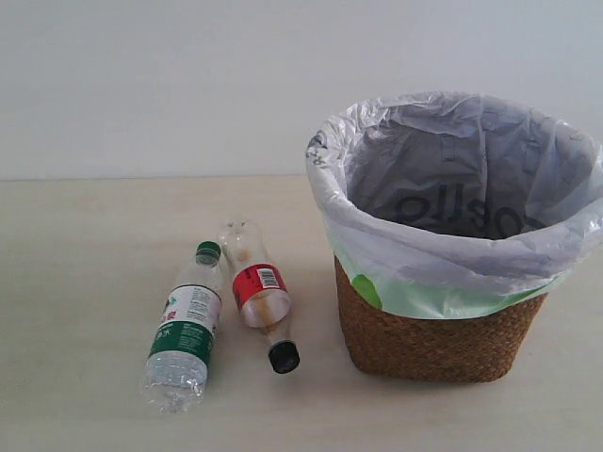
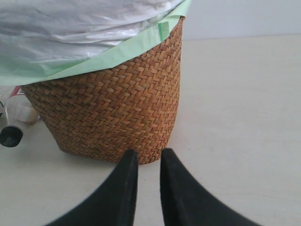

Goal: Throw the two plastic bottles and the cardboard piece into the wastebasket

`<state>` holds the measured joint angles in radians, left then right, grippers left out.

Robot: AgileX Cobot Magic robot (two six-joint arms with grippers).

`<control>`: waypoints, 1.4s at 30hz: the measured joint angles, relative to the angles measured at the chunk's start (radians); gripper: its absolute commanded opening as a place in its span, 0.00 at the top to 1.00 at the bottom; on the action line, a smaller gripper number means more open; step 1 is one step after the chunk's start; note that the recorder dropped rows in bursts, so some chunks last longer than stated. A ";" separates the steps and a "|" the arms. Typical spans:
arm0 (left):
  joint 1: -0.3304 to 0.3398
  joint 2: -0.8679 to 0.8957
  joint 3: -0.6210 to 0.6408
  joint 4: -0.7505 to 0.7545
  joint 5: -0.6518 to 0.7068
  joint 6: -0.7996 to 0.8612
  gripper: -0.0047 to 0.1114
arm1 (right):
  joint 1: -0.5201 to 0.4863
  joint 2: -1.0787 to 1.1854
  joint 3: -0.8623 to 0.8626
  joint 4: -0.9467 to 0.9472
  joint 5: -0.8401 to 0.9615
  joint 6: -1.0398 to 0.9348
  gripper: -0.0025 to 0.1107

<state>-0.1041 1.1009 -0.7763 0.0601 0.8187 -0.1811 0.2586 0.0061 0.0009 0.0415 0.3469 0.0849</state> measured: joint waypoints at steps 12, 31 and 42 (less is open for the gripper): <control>0.000 0.031 -0.013 -0.003 -0.100 0.000 0.91 | 0.000 0.000 0.000 0.000 0.000 0.000 0.86; -0.306 0.648 -1.068 -1.163 0.184 0.505 0.03 | 0.000 0.000 0.000 0.000 0.000 0.000 0.86; -0.269 0.692 -1.251 -0.856 0.383 0.345 0.03 | 0.000 0.000 0.000 0.000 0.000 0.000 0.86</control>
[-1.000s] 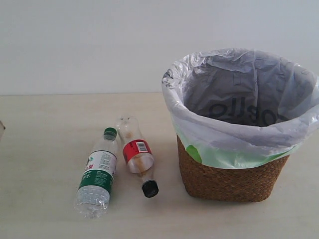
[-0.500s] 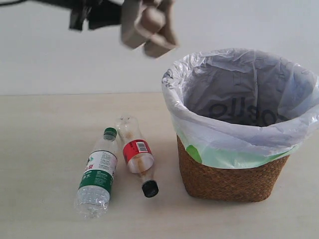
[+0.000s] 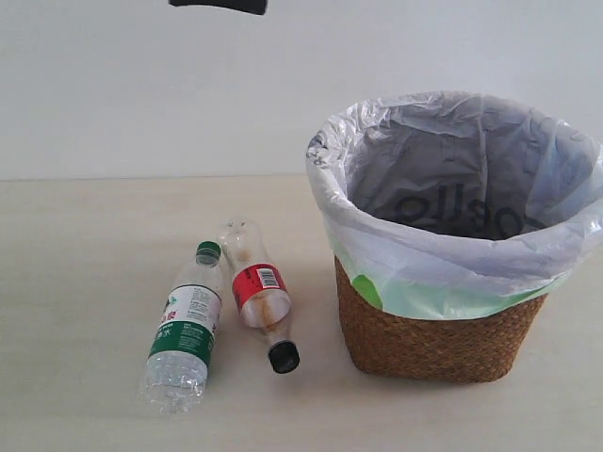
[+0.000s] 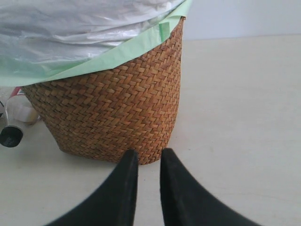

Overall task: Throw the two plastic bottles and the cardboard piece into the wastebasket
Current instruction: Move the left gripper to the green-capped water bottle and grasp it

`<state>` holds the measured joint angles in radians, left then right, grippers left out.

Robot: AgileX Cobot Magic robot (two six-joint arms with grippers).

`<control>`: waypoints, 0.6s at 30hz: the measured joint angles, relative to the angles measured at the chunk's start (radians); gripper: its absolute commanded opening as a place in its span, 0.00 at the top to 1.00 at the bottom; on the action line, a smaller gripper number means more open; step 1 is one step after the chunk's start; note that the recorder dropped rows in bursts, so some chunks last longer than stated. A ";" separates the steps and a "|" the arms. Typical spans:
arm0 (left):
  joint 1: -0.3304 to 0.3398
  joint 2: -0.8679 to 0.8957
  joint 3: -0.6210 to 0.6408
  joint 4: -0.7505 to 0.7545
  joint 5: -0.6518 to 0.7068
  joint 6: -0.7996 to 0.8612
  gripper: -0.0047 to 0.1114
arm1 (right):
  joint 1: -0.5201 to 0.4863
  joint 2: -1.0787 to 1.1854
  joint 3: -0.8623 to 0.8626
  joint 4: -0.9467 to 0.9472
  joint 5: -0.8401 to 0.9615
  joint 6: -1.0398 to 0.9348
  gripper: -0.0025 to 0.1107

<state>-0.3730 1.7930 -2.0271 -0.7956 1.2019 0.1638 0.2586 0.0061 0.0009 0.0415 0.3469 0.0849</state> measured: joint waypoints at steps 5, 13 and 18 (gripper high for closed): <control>0.035 -0.075 0.033 0.153 0.004 -0.014 0.03 | 0.000 0.000 0.000 0.000 0.000 0.000 0.86; 0.035 -0.186 0.248 0.423 0.017 -0.014 0.03 | 0.000 0.000 0.000 0.000 0.000 0.000 0.86; 0.035 -0.194 0.426 0.496 0.017 -0.021 0.03 | 0.000 0.000 0.000 0.000 0.000 0.000 0.86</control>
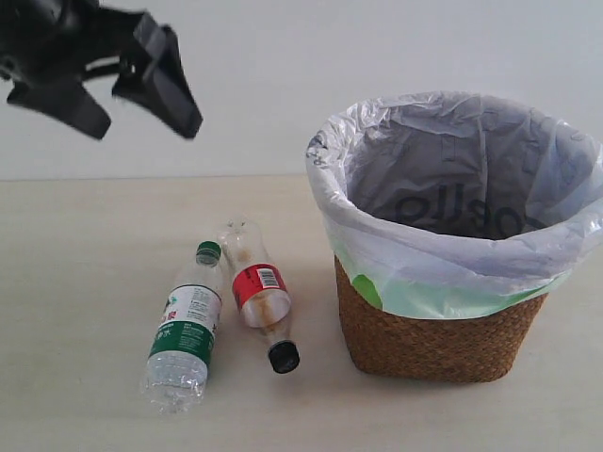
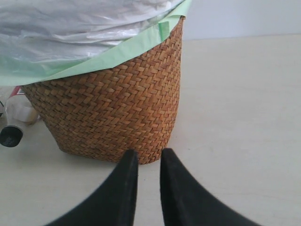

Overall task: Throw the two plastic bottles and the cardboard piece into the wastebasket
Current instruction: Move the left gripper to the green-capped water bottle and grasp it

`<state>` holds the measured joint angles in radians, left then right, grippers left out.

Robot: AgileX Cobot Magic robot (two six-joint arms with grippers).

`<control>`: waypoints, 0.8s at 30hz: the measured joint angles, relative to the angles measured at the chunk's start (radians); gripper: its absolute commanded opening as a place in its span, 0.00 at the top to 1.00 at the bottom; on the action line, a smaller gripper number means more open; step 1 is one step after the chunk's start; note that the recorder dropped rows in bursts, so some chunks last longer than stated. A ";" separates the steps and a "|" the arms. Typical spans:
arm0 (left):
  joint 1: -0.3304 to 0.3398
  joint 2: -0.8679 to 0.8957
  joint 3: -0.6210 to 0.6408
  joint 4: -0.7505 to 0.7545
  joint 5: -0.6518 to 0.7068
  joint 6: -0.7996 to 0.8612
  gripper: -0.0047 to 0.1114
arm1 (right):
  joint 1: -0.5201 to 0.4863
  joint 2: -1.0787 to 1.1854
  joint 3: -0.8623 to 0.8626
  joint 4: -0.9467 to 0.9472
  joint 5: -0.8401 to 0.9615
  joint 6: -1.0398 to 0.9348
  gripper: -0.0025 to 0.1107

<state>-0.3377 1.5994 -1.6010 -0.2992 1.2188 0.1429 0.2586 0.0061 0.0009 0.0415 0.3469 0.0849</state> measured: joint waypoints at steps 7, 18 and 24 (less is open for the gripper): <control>0.000 0.000 0.222 0.016 -0.020 -0.001 0.03 | 0.000 0.000 0.000 0.000 0.000 0.000 0.86; 0.000 0.054 0.406 0.008 -0.288 -0.080 0.50 | 0.000 0.000 0.000 0.000 0.000 0.000 0.86; 0.000 0.142 0.407 -0.056 -0.322 -0.088 0.26 | 0.000 0.000 0.000 0.000 0.000 0.000 0.86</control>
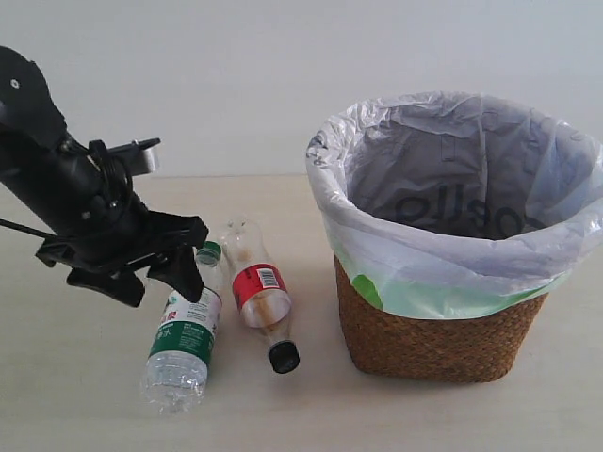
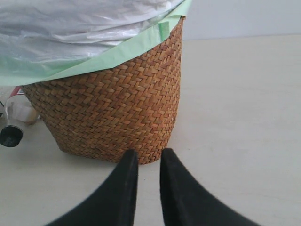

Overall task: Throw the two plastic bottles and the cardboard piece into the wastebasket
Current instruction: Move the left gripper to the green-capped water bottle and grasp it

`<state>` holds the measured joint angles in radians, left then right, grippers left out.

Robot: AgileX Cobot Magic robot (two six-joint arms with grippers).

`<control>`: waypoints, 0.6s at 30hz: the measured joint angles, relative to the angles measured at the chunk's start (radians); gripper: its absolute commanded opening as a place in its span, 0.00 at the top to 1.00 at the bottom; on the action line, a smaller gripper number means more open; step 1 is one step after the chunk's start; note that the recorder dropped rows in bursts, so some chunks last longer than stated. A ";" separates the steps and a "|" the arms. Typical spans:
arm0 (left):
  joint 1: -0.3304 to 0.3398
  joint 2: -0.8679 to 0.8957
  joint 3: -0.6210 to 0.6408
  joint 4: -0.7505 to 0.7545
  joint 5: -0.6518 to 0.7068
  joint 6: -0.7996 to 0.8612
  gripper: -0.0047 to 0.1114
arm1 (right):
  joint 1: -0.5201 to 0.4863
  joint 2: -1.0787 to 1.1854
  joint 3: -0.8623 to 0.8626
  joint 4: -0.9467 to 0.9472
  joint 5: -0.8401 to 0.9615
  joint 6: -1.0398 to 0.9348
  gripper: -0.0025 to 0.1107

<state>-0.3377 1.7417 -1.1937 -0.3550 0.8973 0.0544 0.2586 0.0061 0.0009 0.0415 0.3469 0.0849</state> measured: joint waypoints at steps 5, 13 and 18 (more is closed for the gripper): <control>0.000 0.073 0.000 -0.006 -0.002 0.000 0.23 | 0.000 0.000 0.000 0.000 0.000 0.000 0.86; 0.000 0.147 0.000 -0.009 -0.046 0.000 0.23 | 0.000 0.000 0.000 0.000 0.000 0.000 0.86; 0.000 0.177 0.000 -0.005 -0.086 0.000 0.23 | 0.000 0.000 0.000 0.000 0.000 0.000 0.86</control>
<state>-0.3377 1.9183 -1.1937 -0.3599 0.8111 0.0544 0.2586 0.0061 0.0009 0.0415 0.3469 0.0849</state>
